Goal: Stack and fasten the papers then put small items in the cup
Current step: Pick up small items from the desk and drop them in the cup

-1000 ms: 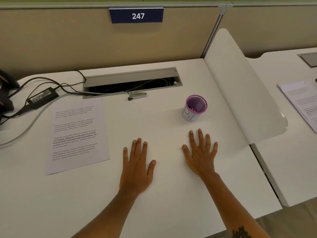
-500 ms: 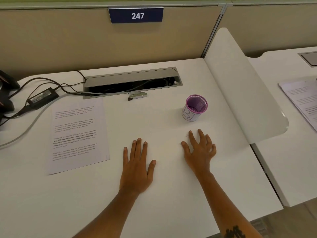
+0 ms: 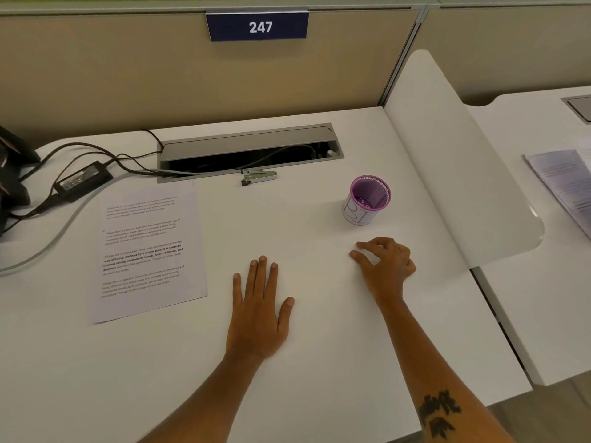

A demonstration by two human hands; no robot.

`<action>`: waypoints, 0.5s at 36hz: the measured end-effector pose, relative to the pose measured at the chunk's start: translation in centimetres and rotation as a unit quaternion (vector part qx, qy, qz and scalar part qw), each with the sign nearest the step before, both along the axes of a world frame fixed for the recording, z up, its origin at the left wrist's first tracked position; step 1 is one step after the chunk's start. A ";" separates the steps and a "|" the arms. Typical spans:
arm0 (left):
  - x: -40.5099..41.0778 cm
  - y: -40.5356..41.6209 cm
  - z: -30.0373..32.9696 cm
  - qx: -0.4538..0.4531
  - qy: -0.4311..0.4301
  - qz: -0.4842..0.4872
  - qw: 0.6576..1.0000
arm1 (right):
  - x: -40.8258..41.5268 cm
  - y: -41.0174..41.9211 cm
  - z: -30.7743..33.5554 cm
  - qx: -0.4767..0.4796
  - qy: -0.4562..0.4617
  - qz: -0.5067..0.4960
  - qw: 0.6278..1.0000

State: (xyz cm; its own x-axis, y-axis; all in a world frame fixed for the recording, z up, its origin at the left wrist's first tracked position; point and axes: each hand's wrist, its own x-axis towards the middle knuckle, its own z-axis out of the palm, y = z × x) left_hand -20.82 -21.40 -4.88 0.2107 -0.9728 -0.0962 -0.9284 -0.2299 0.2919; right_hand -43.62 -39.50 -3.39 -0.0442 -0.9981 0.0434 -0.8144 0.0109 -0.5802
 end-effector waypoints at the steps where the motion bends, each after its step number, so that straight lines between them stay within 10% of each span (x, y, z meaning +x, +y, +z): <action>1: 0.0 0.0 0.0 0.000 0.000 0.000 1.000 | 0.1 0.0 0.0 -0.001 0.000 -0.003 1.000; 18: 0.0 0.0 0.0 -0.002 0.003 0.001 1.000 | 1.8 1.4 -0.9 -0.043 0.012 -0.047 0.998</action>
